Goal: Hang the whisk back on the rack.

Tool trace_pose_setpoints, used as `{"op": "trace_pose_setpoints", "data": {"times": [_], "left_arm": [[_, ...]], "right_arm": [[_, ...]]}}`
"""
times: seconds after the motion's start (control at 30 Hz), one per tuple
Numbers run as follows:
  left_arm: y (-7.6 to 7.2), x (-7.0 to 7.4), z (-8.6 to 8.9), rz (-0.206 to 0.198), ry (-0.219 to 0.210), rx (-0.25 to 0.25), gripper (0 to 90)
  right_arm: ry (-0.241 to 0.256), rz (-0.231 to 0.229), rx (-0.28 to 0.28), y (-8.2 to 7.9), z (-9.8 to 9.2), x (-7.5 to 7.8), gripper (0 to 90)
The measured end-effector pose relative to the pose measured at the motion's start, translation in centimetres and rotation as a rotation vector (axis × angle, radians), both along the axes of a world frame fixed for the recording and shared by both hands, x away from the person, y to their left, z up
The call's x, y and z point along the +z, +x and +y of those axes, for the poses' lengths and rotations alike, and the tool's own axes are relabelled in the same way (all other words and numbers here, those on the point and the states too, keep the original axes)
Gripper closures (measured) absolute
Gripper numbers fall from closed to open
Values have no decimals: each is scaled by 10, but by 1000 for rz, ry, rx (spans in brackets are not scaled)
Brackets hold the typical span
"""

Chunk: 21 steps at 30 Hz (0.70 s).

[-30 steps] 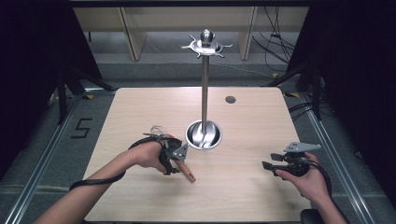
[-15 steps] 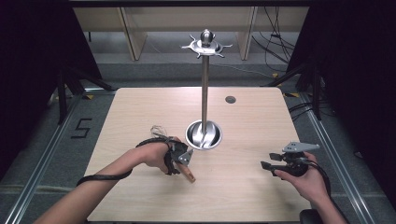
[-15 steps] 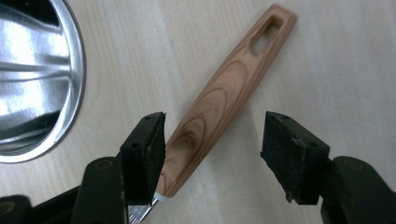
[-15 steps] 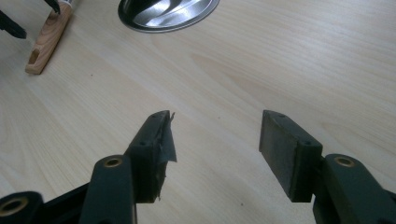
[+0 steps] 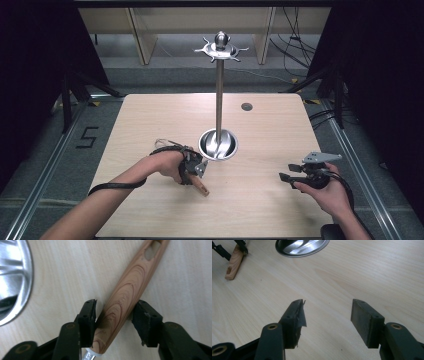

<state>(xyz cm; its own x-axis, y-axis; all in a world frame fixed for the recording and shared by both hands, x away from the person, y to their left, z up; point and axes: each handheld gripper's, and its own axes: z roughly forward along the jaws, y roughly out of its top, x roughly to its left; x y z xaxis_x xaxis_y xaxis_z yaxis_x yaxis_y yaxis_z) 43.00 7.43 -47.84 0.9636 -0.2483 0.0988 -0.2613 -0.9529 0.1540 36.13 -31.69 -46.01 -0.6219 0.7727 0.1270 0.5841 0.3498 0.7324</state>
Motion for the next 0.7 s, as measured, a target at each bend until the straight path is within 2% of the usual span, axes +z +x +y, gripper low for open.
{"op": "trace_pose_setpoints", "data": {"times": [0.07, 0.1, 0.17, 0.2, 0.23, 0.27, 0.33, 0.43, 0.53, 0.63, 0.7], "left_arm": [[-2, 3, -1, -11, 32, 5, 585], [-2, 5, -2, -21, 53, 9, 615], [-3, 6, -2, -26, 36, 78, 680], [-3, 6, -2, -26, 36, 78, 686], [-2, 9, -1, -13, 18, 114, 693], [-2, 10, 0, -20, 9, 114, 699], [-2, 12, 0, -31, 14, 157, 699], [-2, 15, 3, -13, -7, 197, 699], [-2, 18, 6, -9, -32, 236, 699], [-2, 22, 8, -17, -48, 249, 700], [-2, 29, 12, -31, -88, 276, 700]], "right_arm": [[0, -6, 3, 0, 0, 0, 444], [-15, -19, 15, 1, -1, 0, 444], [0, 1, 3, 0, 0, 0, 444], [0, 3, 3, 0, 0, 0, 444], [-1, 1, 4, 1, 0, 0, 444], [-1, 0, 5, 1, 0, 0, 444], [-1, 1, 3, 0, 0, 0, 444], [4, 11, -3, 0, 1, 0, 444], [-4, -5, 4, 1, 0, 0, 444], [-3, 3, 2, 0, 1, 0, 444], [-1, 3, 3, 0, 1, 0, 444]]}}
